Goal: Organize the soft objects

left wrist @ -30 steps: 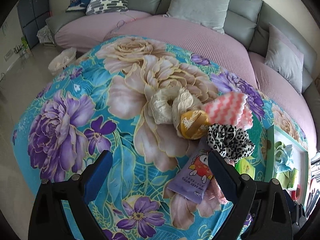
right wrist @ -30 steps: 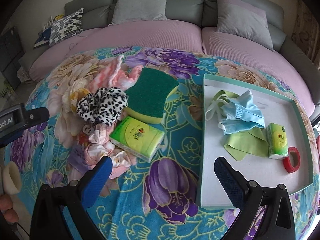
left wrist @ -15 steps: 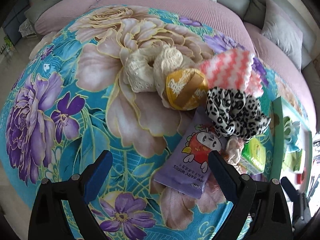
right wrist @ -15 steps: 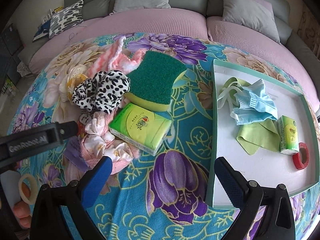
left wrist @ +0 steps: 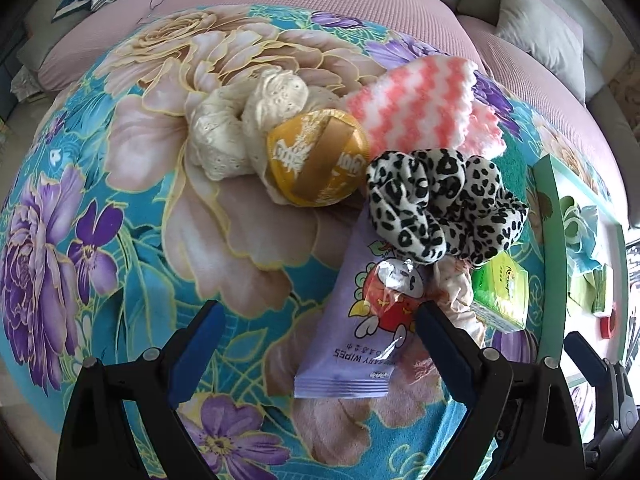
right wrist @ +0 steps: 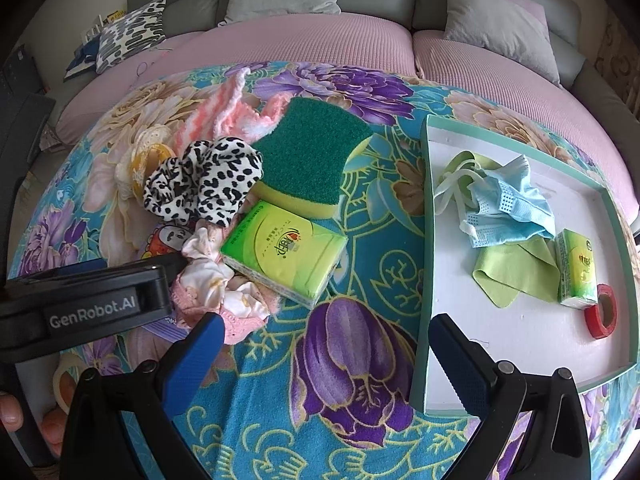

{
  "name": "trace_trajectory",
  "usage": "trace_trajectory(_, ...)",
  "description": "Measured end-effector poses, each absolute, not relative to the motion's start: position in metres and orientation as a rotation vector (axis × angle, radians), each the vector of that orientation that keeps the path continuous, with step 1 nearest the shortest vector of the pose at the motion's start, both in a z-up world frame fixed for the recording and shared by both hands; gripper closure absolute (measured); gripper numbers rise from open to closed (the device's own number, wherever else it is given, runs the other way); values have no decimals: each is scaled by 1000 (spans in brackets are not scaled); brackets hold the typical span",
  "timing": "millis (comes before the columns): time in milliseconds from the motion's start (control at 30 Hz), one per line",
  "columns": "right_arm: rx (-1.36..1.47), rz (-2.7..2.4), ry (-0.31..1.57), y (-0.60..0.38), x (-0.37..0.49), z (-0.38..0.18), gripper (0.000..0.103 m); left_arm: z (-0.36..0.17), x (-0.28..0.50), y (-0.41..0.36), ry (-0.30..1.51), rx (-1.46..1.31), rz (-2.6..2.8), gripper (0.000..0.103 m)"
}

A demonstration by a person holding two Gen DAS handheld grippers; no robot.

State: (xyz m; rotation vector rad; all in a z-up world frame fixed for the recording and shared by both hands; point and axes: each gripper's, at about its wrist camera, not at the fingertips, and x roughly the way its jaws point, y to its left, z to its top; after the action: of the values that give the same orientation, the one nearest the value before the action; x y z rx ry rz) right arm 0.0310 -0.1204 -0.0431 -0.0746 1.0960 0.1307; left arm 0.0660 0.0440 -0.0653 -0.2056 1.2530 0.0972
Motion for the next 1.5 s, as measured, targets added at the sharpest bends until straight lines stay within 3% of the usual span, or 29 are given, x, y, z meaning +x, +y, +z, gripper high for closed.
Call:
trace_trajectory(200, -82, 128, 1097, -119, 30, -44, 0, -66, 66, 38, 1248, -197, 74, 12)
trace_trajectory(367, -86, 127, 1098, -119, 30, -44, 0, -67, 66, 36, 1245, -274, -21, 47)
trace_trajectory(400, -86, 127, 1097, -119, 30, -44, 0, -67, 66, 36, 1244, -288, -36, 50)
trace_trajectory(767, -88, 127, 1098, -119, 30, -44, 0, -66, 66, 28, 1228, -287, -56, 60)
trace_trajectory(1500, -88, 167, 1026, -112, 50, -46, 0, -47, 46, 76, 1140, -345, 108, 61)
